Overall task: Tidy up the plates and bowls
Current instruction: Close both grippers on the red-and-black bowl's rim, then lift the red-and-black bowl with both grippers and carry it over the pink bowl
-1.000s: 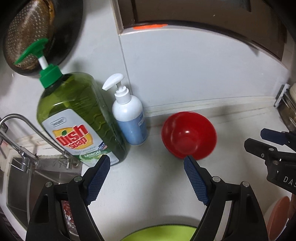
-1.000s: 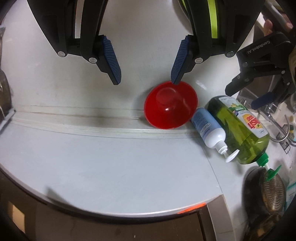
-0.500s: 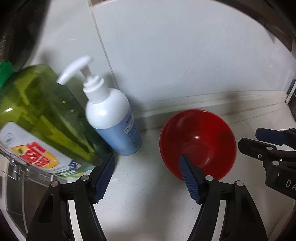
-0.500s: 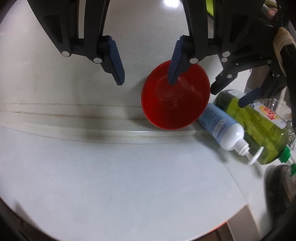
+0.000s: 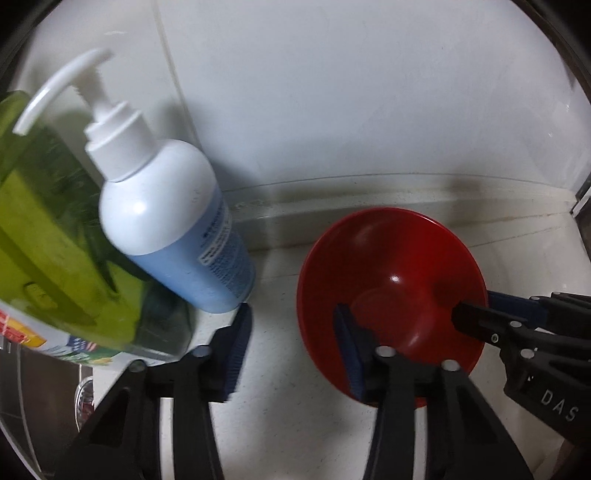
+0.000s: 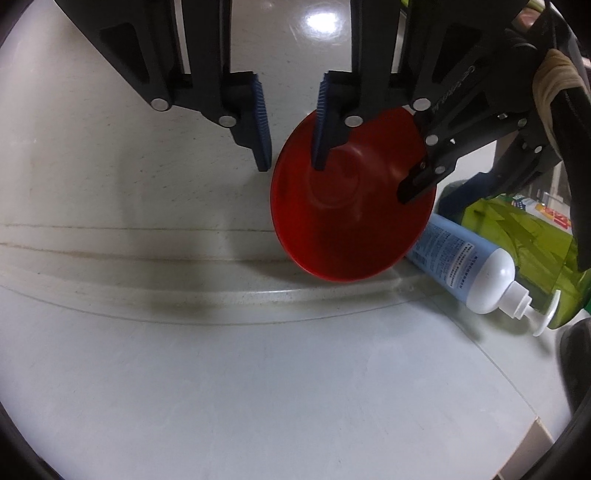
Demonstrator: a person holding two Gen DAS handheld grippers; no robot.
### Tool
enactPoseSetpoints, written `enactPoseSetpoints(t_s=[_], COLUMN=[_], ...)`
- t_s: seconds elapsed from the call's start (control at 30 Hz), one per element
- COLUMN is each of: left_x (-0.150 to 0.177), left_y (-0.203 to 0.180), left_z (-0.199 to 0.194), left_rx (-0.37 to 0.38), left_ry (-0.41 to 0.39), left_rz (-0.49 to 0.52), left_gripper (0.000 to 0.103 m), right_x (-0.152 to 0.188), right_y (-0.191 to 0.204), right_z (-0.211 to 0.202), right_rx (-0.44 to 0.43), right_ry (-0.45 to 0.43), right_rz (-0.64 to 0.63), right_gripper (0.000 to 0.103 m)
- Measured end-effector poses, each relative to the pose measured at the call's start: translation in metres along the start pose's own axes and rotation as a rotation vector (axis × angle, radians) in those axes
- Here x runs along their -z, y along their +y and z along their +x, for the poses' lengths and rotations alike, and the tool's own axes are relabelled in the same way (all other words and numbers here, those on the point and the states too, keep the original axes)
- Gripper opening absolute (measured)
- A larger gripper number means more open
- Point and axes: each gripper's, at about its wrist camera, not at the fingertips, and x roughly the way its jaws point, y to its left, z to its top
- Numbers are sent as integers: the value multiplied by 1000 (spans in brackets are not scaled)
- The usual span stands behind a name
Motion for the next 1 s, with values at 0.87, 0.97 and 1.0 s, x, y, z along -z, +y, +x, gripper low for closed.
enactPoseSetpoints(t_s=[0.87, 0.97, 1.0], left_x=[10, 13, 15], left_y=[-17, -18, -20], left_z=[-58, -69, -72], left_rx=[109, 124, 129], left_ry=[-6, -15, -19], left_rz=[14, 21, 25], left_gripper=[13, 13, 14], right_x=[15, 29, 33], right_y=[-8, -1, -2], right_z=[-42, -52, -58], right_rx=[8, 18, 21], right_ry=[-9, -18, -21], right_rz=[72, 67, 68], right_gripper=[16, 16, 16])
